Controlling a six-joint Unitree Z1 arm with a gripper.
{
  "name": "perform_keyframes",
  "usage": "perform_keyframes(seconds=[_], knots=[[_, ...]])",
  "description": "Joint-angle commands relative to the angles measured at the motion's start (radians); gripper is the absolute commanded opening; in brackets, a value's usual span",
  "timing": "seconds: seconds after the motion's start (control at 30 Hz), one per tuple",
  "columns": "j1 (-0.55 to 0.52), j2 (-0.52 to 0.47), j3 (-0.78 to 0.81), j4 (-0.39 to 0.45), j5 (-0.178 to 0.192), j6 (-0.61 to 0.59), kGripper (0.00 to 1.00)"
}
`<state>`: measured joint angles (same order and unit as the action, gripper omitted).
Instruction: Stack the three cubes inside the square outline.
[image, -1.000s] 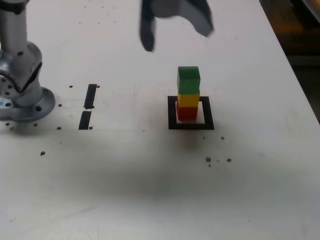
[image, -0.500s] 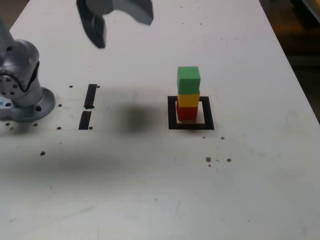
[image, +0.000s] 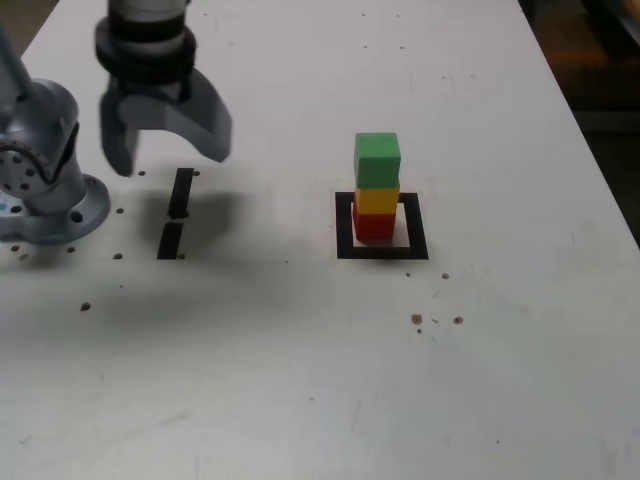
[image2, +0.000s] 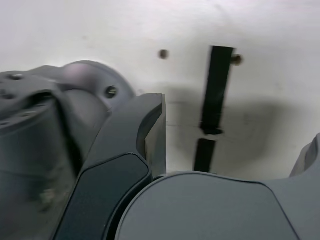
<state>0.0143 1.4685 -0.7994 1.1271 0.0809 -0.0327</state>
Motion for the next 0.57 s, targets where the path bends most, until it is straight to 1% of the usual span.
perform_keyframes(seconds=[0.0, 0.37, 0.53], knots=[[0.001, 0.008, 0.017, -0.007, -0.003, 0.003, 0.99], [0.001, -0.008, 0.073, -0.033, -0.032, 0.029, 0.99], [0.001, 0.005, 0.089, -0.051, -0.045, 0.048, 0.99]])
